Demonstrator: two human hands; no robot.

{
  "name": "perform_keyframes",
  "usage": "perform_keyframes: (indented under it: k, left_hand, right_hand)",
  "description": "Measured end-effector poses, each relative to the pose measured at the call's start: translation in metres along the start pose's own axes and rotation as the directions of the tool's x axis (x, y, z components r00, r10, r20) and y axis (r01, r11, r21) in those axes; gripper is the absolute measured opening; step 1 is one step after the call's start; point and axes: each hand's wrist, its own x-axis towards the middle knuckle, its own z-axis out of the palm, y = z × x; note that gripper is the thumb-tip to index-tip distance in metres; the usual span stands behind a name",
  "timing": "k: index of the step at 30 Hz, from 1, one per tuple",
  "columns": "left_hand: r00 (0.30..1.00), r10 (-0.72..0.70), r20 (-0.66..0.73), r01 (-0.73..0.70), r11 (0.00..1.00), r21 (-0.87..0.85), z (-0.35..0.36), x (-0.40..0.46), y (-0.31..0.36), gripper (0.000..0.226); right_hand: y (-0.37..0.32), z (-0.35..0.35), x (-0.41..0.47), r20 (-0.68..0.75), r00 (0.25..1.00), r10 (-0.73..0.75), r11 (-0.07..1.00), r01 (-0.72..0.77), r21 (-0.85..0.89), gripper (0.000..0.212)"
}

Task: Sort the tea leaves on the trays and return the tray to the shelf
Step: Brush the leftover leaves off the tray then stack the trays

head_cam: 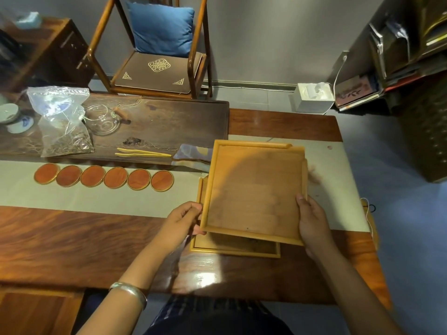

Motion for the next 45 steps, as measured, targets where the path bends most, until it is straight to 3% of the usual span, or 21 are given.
perform_keyframes:
  k: [8, 13, 24, 30, 37, 42, 45]
  left_hand:
    - [0.999, 0.024, -0.030, -0.023, 0.999, 0.032, -0.044, -0.015, -0.016, 0.025]
    - [0.996, 0.086, -0.017, -0.084, 0.993, 0.085, -0.090, -0.022, -0.029, 0.027]
    - [0.987, 0.160, 0.001, -0.155, 0.953, 0.259, -0.284, -0.037, -0.074, 0.027]
    - [0.991, 0.127, 0.033, -0.130, 0.930, 0.344, -0.343, -0.049, -0.104, 0.028]
    - [0.995, 0.058, 0.087, -0.096, 0.831, 0.548, -0.354, -0.055, -0.135, 0.027]
    - [0.994, 0.001, 0.113, -0.075, 0.752, 0.654, -0.345, -0.049, -0.141, 0.028]
    - [0.988, -0.084, 0.130, -0.016, 0.782, 0.624, -0.341, -0.047, -0.140, 0.025]
  right_hand:
    - [0.004, 0.038, -0.020, 0.091, 0.996, 0.025, 0.999, -0.022, -0.028, 0.026]
    - [0.008, 0.083, -0.033, 0.060, 0.998, 0.015, 0.997, -0.010, -0.074, 0.029]
    - [0.025, 0.261, -0.091, 0.074, 0.996, -0.049, 0.994, 0.056, -0.096, 0.027]
    - [0.051, 0.318, -0.122, 0.075, 0.990, -0.121, 0.968, 0.135, -0.213, 0.026]
    - [0.090, 0.333, -0.146, 0.008, 0.981, -0.196, 0.817, 0.168, -0.551, 0.025]
    - [0.101, 0.330, -0.144, -0.016, 0.981, -0.191, 0.753, 0.136, -0.644, 0.026]
    - [0.099, 0.331, -0.139, -0.015, 0.978, -0.210, 0.720, 0.145, -0.678, 0.022]
